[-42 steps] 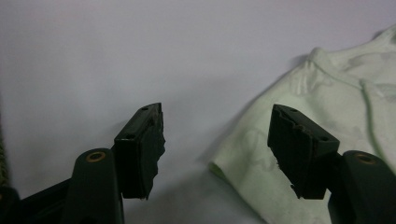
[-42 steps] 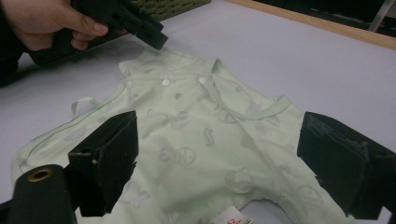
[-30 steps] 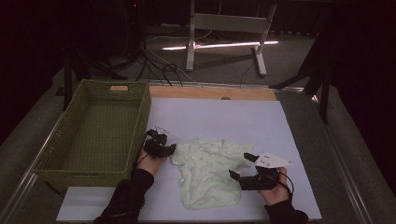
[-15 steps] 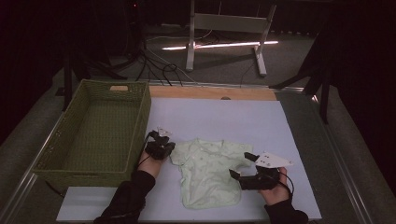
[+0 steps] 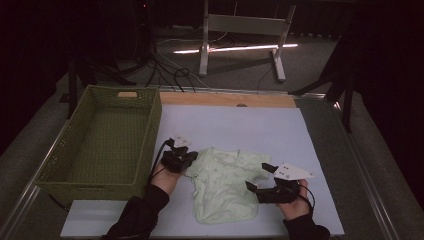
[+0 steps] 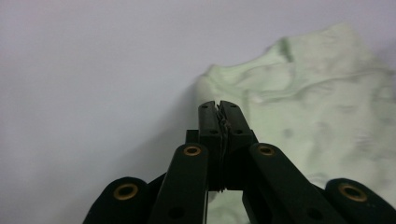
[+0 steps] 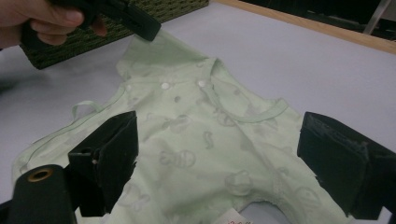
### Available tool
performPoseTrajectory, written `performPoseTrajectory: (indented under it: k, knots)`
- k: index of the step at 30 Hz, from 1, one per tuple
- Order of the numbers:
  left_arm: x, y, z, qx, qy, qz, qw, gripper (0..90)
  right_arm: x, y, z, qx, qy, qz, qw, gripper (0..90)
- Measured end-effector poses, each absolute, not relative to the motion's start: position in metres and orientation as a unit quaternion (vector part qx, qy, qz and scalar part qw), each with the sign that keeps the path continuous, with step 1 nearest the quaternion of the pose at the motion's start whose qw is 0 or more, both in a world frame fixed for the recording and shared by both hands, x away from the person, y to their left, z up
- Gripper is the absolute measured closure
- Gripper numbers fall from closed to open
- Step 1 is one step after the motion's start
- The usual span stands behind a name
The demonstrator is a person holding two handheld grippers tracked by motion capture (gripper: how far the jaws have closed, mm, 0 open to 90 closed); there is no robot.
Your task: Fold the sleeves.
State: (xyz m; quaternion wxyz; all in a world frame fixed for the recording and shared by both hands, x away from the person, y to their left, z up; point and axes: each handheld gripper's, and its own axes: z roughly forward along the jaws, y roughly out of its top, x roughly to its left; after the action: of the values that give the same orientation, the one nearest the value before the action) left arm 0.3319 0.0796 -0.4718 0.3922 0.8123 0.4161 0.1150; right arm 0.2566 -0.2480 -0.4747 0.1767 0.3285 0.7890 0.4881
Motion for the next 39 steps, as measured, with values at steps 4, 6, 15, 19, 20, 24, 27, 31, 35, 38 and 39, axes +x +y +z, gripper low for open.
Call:
performPoseTrajectory:
  k: [4, 6, 15, 19, 20, 24, 27, 31, 35, 38, 39]
  knots:
    - [0.325, 0.068, -0.464, 0.816, 0.397, 0.109, 0.405, 90.0, 0.256, -0.249, -0.474, 0.328, 0.789, 0.488, 0.179, 12.4]
    - [0.321, 0.061, -0.462, 0.820, 0.387, 0.109, 0.408, 90.0, 0.256, -0.249, -0.474, 0.328, 0.788, 0.490, 0.179, 12.4]
    - [0.320, 0.045, -0.468, 0.833, 0.368, 0.093, 0.402, 90.0, 0.256, -0.249, -0.474, 0.329, 0.787, 0.491, 0.179, 12.4]
    - [0.323, 0.038, -0.478, 0.842, 0.362, 0.082, 0.392, 90.0, 0.256, -0.249, -0.474, 0.327, 0.788, 0.490, 0.178, 12.4]
    - [0.324, 0.038, -0.480, 0.842, 0.365, 0.077, 0.390, 90.0, 0.256, -0.249, -0.474, 0.328, 0.788, 0.490, 0.177, 12.4]
    - [0.329, 0.034, -0.490, 0.845, 0.367, 0.066, 0.384, 89.6, 0.256, -0.249, -0.474, 0.327, 0.788, 0.490, 0.179, 12.4]
    - [0.332, 0.034, -0.494, 0.845, 0.371, 0.065, 0.380, 89.2, 0.256, -0.249, -0.474, 0.328, 0.788, 0.489, 0.179, 12.4]
    - [0.334, 0.030, -0.496, 0.848, 0.367, 0.060, 0.379, 89.2, 0.256, -0.248, -0.475, 0.328, 0.789, 0.489, 0.178, 12.4]
    - [0.334, 0.027, -0.499, 0.853, 0.360, 0.058, 0.373, 80.7, 0.256, -0.249, -0.475, 0.329, 0.788, 0.489, 0.177, 12.4]
    - [0.332, 0.028, -0.496, 0.854, 0.355, 0.063, 0.375, 68.7, 0.257, -0.249, -0.475, 0.328, 0.788, 0.490, 0.176, 12.4]
    - [0.332, 0.028, -0.495, 0.854, 0.355, 0.066, 0.375, 64.8, 0.257, -0.249, -0.475, 0.327, 0.789, 0.489, 0.177, 12.4]
